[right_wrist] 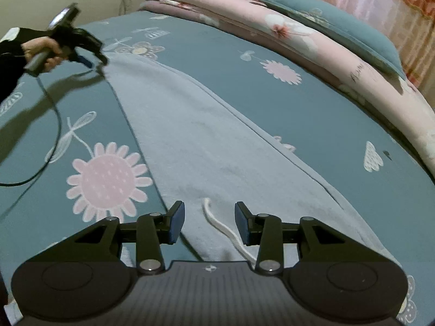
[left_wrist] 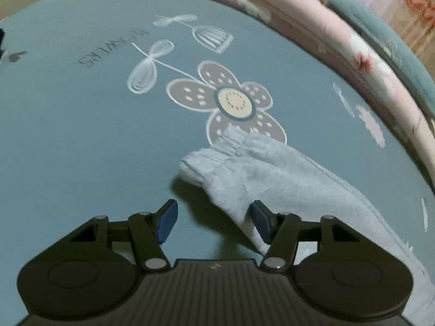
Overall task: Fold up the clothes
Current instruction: 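Lift both grippers away from the folded sweatpants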
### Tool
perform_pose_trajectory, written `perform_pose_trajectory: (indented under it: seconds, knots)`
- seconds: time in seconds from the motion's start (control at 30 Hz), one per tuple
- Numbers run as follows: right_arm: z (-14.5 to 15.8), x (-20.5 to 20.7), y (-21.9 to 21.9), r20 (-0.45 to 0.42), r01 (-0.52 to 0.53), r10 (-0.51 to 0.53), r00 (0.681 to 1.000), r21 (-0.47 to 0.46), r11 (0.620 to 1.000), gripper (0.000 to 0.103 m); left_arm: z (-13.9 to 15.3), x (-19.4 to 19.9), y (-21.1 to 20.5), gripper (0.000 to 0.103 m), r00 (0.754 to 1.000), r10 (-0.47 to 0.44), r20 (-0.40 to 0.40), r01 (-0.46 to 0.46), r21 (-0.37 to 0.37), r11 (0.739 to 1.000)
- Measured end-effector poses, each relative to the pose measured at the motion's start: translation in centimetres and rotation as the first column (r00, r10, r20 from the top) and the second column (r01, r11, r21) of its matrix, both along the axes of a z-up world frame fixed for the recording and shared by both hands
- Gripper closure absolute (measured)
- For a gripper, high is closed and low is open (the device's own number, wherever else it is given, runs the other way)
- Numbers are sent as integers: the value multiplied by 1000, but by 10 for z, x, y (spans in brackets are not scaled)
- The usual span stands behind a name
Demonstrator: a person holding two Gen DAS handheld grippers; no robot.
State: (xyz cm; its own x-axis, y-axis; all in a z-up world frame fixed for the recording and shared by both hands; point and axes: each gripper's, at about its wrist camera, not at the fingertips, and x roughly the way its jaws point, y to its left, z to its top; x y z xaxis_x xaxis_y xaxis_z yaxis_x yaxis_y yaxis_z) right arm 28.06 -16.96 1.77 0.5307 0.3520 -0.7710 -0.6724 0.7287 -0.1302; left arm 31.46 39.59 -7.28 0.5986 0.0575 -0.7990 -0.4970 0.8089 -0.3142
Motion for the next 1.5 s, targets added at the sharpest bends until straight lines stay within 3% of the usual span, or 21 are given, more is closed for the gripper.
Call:
perform_pose_trajectory:
  seconds: [0.1, 0.27, 0.4, 0.47, 0.7, 0.8, 0.9, 1.0, 1.17, 1.27, 1.37, 1.5]
  knots:
    - [8, 1, -3, 5, 33, -33, 999, 17, 999, 58, 19, -11, -12, 43, 999, -29, 15, 28, 56, 998]
    - [47, -19, -19, 74, 91, -94, 993, 41, 995, 58, 59, -21, -57, 42, 988, -144, 60, 135, 126, 983]
    - [78, -47, -46, 114, 164, -167, 979, 38, 986, 58, 88, -34, -105, 40, 959, -272, 77, 260, 139, 956]
    - [88, -63, -61, 118, 209, -213, 970, 43, 977, 57, 99, -42, -136, 40, 935, -348, 75, 333, 158, 930]
    - [95, -117, -105, 99, 332, -341, 935, 98, 938, 57, 124, -84, -245, 39, 823, -566, 60, 539, 234, 809]
    - [85, -139, -118, 100, 359, -372, 923, 128, 924, 49, 123, -105, -291, 40, 781, -623, 54, 585, 287, 758]
    - [52, -151, -126, 86, 395, -407, 910, 127, 910, 49, 117, -130, -333, 40, 746, -664, 51, 615, 330, 716]
    - [13, -165, -138, 32, 456, -464, 885, 140, 879, 49, 106, -158, -372, 40, 691, -721, 54, 667, 338, 665]
    - [-35, -195, -172, -128, 567, -554, 823, 246, 786, 49, 85, -204, -434, 39, 570, -822, 22, 746, 405, 528]
    - [-49, -207, -193, -195, 635, -605, 772, 270, 724, 49, 76, -219, -462, 38, 519, -855, -6, 777, 420, 469]
    - [-48, -218, -206, -206, 641, -608, 767, 301, 707, 49, 79, -229, -480, 38, 512, -859, 1, 776, 429, 462]
    - [-28, -221, -212, -158, 607, -592, 791, 332, 722, 49, 89, -231, -487, 38, 537, -841, 64, 762, 393, 516]
